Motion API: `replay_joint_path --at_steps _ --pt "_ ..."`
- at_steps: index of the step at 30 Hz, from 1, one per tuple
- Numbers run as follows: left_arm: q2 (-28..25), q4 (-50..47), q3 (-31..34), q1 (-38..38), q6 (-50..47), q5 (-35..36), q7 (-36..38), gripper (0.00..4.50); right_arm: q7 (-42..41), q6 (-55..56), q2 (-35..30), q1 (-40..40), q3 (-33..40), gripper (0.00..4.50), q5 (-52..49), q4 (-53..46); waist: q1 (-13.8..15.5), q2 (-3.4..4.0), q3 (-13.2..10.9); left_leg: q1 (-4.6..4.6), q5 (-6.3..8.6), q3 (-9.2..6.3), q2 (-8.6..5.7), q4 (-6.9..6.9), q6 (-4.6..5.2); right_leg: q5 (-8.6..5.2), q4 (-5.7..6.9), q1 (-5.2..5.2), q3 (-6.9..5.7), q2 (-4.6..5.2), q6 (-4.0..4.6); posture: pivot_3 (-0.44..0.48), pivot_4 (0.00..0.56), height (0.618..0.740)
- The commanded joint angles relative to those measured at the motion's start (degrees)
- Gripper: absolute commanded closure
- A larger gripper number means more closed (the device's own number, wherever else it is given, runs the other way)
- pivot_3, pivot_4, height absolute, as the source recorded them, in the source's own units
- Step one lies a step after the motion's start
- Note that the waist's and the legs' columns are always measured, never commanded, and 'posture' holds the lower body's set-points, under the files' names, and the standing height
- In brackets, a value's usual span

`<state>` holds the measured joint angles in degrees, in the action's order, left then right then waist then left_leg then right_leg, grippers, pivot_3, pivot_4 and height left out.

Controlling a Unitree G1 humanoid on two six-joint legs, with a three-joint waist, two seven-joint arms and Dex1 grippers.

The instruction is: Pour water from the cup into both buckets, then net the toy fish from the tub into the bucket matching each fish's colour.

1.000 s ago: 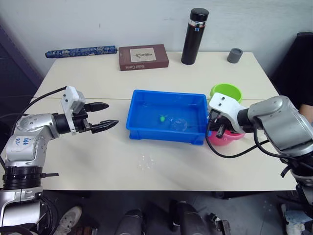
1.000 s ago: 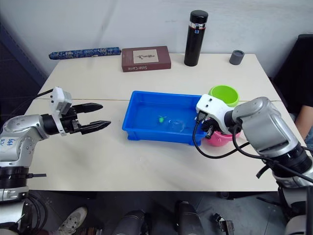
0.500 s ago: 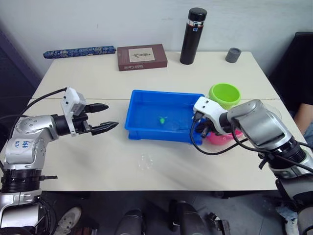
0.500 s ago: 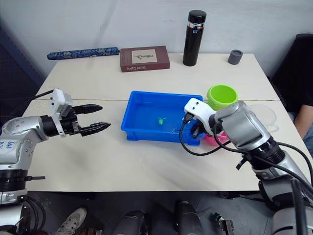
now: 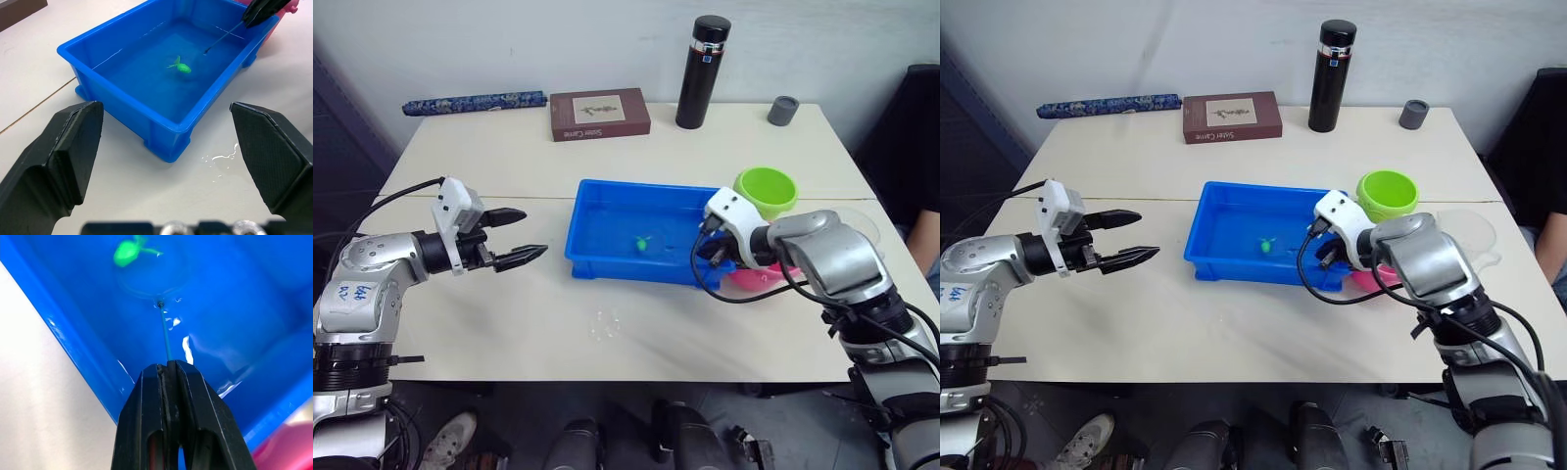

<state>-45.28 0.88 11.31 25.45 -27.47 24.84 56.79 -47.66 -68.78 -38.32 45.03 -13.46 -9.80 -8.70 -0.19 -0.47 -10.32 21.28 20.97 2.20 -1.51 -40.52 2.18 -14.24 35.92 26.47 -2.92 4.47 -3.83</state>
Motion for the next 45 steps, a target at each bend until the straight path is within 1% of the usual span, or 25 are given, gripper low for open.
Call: replay_joint_path --at_steps 1,4,13,18,20,27,33,36,40,45 --pt "-0.42 -1.33 1.35 0.53 0.71 0.97 -0.21 0.04 0.28 -0.9 -0.74 -1.01 4.79 4.5 -3.36 -5.21 -0.01 0.0 0.0 0.0 0.0 0.0 0.0 0.0 0.0 0.0 0.0 0.0 0.0 0.0 0.0 0.0 0.15 0.74" --pt "0.03 -0.71 0.77 1.43 0.95 0.87 -0.12 0.04 1.14 -0.61 -0.67 -2.83 7.4 4.5 -5.03 -7.8 0.0 0.0 0.0 0.0 0.0 0.0 0.01 0.03 0.0 0.0 -0.01 0.0 0.01 0.0 0.0 0.0 0.15 0.74" --pt "1.22 0.51 -0.72 3.34 1.85 0.48 0.54 0.04 4.3 0.07 -0.1 -5.41 10.89 4.5 -7.64 -10.21 0.03 0.0 0.0 0.0 0.0 0.0 0.0 0.04 0.0 0.0 -0.02 0.0 0.01 0.0 0.0 0.0 0.15 0.74" --pt "2.55 2.36 -2.79 6.45 2.89 -0.04 1.46 0.04 4.25 -0.33 -0.67 -5.81 12.86 4.5 -10.39 -10.39 0.09 0.0 0.0 0.0 0.0 0.0 0.0 0.04 0.0 0.0 -0.02 0.0 0.0 0.0 0.0 0.0 0.15 0.74" --pt "3.25 4.02 -3.99 8.66 3.86 -0.52 1.99 0.04 4.47 0.22 -1.46 -5.64 15.11 4.5 -11.2 -9.89 0.11 0.0 0.0 0.0 0.0 0.0 0.0 0.04 0.01 0.0 -0.03 0.0 0.0 0.0 0.0 0.0 0.15 0.74" --pt "6.63 8.57 -7.45 15.71 6.5 -1.38 3.82 0.04 6.77 4.36 -5.58 -4.49 21.44 4.5 -10.51 -3.63 0.23 0.0 0.0 0.01 0.0 0.01 -0.03 0.04 0.02 0.0 -0.04 -0.02 -0.02 0.0 -0.01 0.0 0.15 0.74" --pt "8.24 10.8 -8.95 17.79 7.93 -2.11 4.79 0.04 9.75 8.44 -9.47 -4.45 24.56 4.5 -8.82 1.39 0.03 0.0 0.0 0.0 -0.01 0.05 -0.02 0.06 0.02 0.0 -0.04 -0.01 -0.01 -0.02 -0.01 0.0 0.15 0.74" --pt "8.27 10.93 -9.14 17.49 8.23 -2.34 5.3 0.04 11.7 9.87 -10.15 -4.01 24.83 4.5 -7.86 2.91 0.03 0.0 0.0 -0.01 -0.01 0.07 -0.01 0.1 0.02 0.0 -0.04 0.0 0.01 -0.04 -0.01 0.0 0.15 0.74" --pt "8.61 10.41 -9.03 16.8 8.03 -1.98 5.78 0.04 15.28 15.23 -11.47 -4.13 23.15 4.5 -3.42 6.5 0.12 0.0 0.0 -0.01 -0.01 0.07 -0.02 0.1 0.02 0.0 -0.04 0.0 0.03 -0.02 -0.01 0.0 0.15 0.74" --pt "8.63 9.67 -8.8 16.06 7.81 -1.89 5.56 0.04 16.67 19.53 -12.58 -5.9 21.55 4.5 0.09 8.91 0.16 0.0 0.0 -0.01 -0.01 0.07 -0.02 0.1 0.03 0.0 -0.05 0.0 0.03 -0.02 -0.01 0.0 0.15 0.74"
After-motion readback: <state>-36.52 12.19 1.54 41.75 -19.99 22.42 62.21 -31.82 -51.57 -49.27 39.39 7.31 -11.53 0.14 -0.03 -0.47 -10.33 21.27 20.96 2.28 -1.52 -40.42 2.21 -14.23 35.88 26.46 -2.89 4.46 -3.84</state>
